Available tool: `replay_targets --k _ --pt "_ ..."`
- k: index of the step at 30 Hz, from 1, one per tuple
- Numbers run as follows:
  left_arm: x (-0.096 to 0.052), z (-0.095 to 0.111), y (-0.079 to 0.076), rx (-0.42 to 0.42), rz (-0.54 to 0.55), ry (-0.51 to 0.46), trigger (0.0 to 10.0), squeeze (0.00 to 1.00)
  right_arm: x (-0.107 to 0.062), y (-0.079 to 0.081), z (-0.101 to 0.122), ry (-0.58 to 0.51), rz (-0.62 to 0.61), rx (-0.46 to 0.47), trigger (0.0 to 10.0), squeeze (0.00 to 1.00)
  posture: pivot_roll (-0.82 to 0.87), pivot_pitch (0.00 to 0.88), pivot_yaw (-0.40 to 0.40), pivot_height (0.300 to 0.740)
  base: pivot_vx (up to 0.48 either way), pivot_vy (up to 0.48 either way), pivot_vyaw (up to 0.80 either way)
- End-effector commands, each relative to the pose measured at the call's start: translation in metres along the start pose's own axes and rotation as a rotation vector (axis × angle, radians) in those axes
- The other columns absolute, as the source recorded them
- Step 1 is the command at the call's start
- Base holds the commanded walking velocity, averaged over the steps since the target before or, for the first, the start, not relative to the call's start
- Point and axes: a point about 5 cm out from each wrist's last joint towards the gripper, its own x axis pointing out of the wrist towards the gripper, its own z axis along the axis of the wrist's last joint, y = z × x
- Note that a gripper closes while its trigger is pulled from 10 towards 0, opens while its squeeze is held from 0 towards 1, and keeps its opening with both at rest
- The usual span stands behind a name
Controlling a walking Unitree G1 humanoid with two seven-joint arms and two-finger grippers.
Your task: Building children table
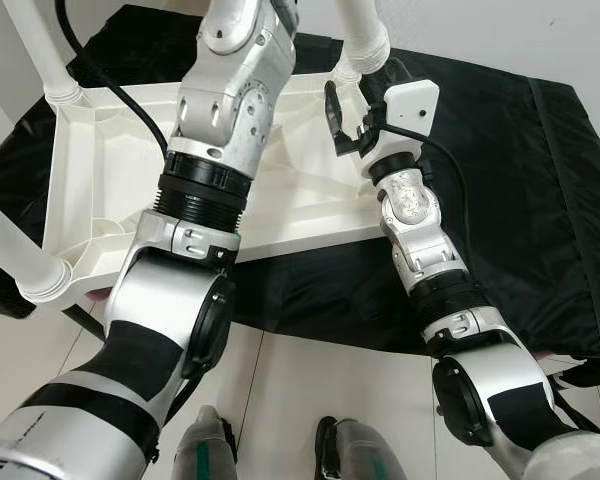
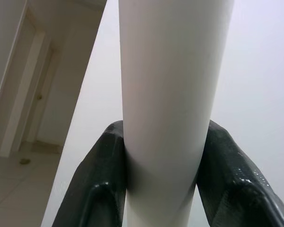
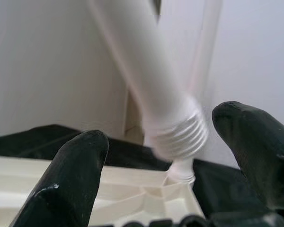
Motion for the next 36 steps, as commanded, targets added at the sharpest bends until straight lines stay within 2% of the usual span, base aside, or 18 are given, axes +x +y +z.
replay_targets --k 1,7,10,11,12,20,26,32,36 --pt "0.0 -0.005 -0.007 -0.003 -0.043 0.022 10.0 0.0 0.005 -0.009 0.01 -0.052 -0.049 -0.023 10.0 0.0 -0.01 0.07 -0.019 0.74 0.0 0.0 0.0" --pt "0.003 -0.017 -0.013 -0.017 -0.054 0.049 10.0 0.0 0.011 -0.014 0.012 -0.061 -0.094 -0.056 10.0 0.0 0.0 0.07 -0.02 0.74 0.0 0.0 0.0" --pt "0.007 -0.043 -0.016 -0.04 -0.058 0.119 10.0 0.0 0.017 -0.015 0.014 -0.059 -0.109 -0.08 10.0 0.0 0.0 0.072 -0.022 0.74 0.0 0.0 0.0" --pt "0.007 -0.043 -0.016 -0.04 -0.058 0.119 10.0 0.0 0.017 -0.015 0.014 -0.059 -0.109 -0.08 10.0 0.0 0.0 0.072 -0.022 0.74 0.0 0.0 0.0" --pt "0.004 -0.061 -0.014 -0.055 -0.058 0.168 10.0 0.0 0.02 -0.015 0.014 -0.052 -0.11 -0.09 10.0 0.0 0.0 0.074 -0.022 0.74 0.0 0.0 0.0" --pt "-0.005 -0.09 -0.025 -0.077 -0.071 0.255 10.0 0.0 0.026 -0.017 0.01 -0.012 -0.13 -0.119 10.0 0.0 0.01 0.075 -0.027 0.74 0.0 0.0 0.0" --pt "-0.009 -0.099 -0.027 -0.075 -0.07 0.287 10.0 0.0 0.028 -0.015 0.004 0.034 -0.1 -0.123 10.0 0.0 0.01 0.075 -0.028 0.74 0.0 0.0 0.0" --pt "-0.005 -0.09 -0.034 -0.039 -0.085 0.202 10.0 0.0 0.021 0.002 -0.009 0.094 0.027 -0.099 10.0 0.0 0.01 0.076 -0.03 0.74 0.0 0.0 0.0" --pt "-0.005 -0.09 -0.032 -0.021 -0.077 0.195 10.0 0.0 0.019 0.0 -0.01 0.095 0.024 -0.096 10.0 0.0 0.01 0.075 -0.031 0.74 0.0 0.0 0.0"
